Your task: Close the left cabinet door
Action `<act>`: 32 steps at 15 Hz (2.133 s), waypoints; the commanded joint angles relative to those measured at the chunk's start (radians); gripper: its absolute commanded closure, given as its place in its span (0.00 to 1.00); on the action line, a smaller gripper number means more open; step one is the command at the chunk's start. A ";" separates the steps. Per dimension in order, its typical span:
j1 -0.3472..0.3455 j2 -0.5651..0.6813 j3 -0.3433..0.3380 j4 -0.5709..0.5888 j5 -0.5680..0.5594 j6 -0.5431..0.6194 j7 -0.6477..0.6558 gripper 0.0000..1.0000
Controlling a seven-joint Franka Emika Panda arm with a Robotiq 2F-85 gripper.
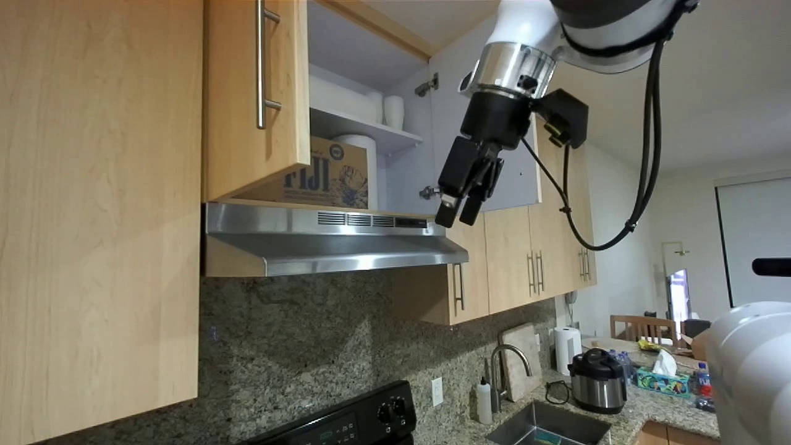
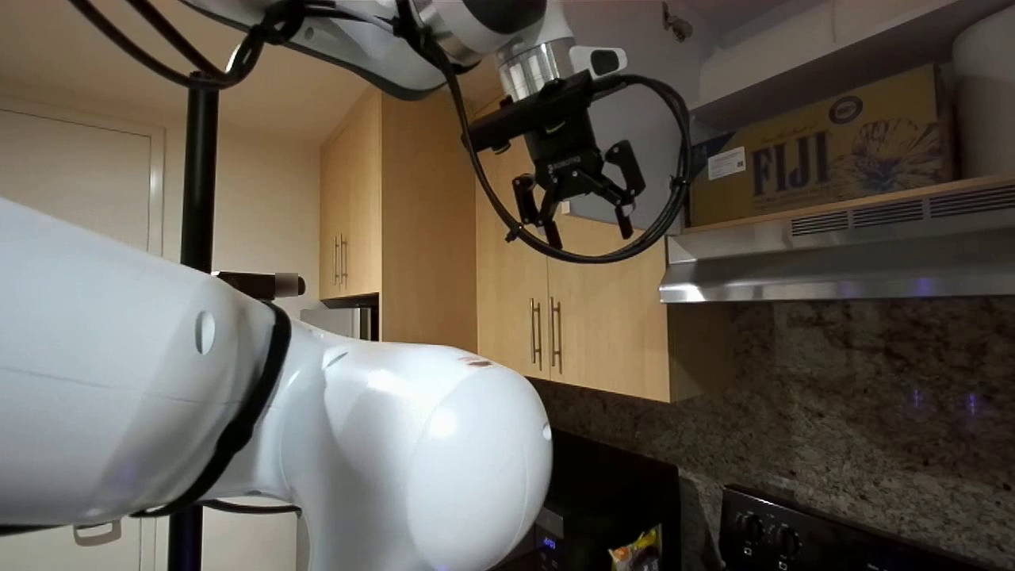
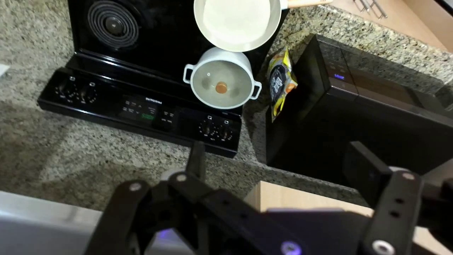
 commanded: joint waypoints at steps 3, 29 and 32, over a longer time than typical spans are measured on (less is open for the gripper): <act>0.025 -0.045 0.027 -0.004 0.015 0.002 -0.023 0.00; -0.039 0.066 0.316 0.131 -0.026 0.638 0.107 0.00; -0.089 0.108 0.338 0.142 -0.037 0.744 0.138 0.00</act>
